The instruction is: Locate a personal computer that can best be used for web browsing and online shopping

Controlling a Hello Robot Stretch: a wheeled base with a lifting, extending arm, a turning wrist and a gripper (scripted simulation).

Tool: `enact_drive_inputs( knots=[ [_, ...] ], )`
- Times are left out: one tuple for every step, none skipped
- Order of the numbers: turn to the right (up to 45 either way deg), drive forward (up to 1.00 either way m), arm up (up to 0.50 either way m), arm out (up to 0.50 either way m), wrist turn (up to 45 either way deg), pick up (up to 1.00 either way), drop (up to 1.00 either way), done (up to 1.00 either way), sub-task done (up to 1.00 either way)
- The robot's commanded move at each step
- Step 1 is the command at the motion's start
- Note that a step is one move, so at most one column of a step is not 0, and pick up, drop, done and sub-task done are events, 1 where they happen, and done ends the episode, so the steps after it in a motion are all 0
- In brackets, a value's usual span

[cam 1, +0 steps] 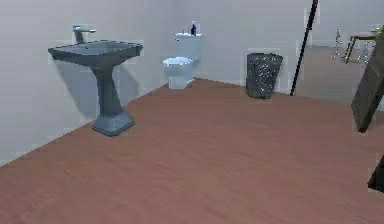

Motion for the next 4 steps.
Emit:
enact_drive_inputs(
  knots=[
    [45.0, 0.0, 0.0, 0.0, 0.0, 0.0, 0.0, 0.0, 0.0],
    [18.0, 0.0, 0.0, 0.0, 0.0, 0.0, 0.0, 0.0, 0.0],
    [0.0, 0.95, 0.0, 0.0, 0.0, 0.0, 0.0, 0.0, 0.0],
    [45.0, 0.0, 0.0, 0.0, 0.0, 0.0, 0.0, 0.0, 0.0]
  ],
)
